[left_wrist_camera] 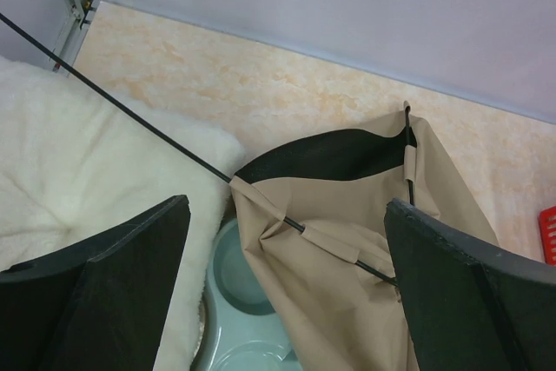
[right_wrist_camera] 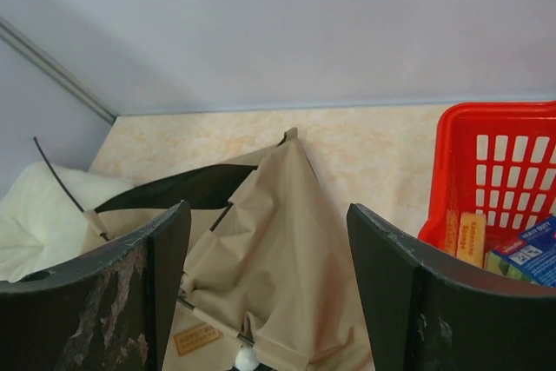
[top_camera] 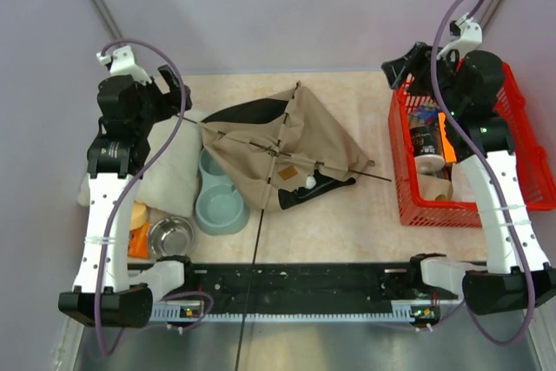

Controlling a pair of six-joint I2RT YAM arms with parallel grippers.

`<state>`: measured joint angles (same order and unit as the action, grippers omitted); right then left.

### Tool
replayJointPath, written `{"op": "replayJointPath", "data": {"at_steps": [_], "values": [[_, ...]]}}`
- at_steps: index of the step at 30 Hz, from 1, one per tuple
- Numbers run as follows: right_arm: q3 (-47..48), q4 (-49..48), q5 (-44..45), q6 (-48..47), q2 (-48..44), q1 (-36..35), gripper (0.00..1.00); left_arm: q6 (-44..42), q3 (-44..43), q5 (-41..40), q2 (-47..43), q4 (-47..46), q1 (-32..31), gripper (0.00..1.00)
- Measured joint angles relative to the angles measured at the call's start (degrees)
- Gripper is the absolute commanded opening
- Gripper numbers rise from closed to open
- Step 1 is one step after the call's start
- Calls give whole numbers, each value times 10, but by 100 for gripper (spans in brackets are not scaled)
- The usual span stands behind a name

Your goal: Set up the pet tent

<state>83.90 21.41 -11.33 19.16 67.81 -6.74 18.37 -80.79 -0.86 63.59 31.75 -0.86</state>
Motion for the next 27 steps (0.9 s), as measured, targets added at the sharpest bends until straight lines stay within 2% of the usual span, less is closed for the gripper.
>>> {"op": "replayJointPath", "data": {"at_steps": [4, 7, 11, 13, 17, 20, 27], "values": [[-7, -11, -4, 3, -2, -16, 73, 0, 7, 0, -11, 0, 0, 99], [-7, -24, 5, 4, -2, -57, 77, 0, 14, 7, -23, -1, 0, 99], [-27, -59, 51, -6, -3, -157, 95, -3, 25, 35, -38, -3, 0, 99], [-44, -74, 82, -11, -2, -206, 99, -5, 30, 47, -43, -5, 0, 99], [-59, -91, 147, -13, 27, -289, 98, -5, 39, 56, -56, -3, 0, 99], [-59, -102, 185, -3, 74, -330, 92, -5, 45, 56, -70, 0, 0, 99], [-59, -105, 266, 86, 217, -403, 82, 7, 72, 47, -111, 15, 0, 97]]}}
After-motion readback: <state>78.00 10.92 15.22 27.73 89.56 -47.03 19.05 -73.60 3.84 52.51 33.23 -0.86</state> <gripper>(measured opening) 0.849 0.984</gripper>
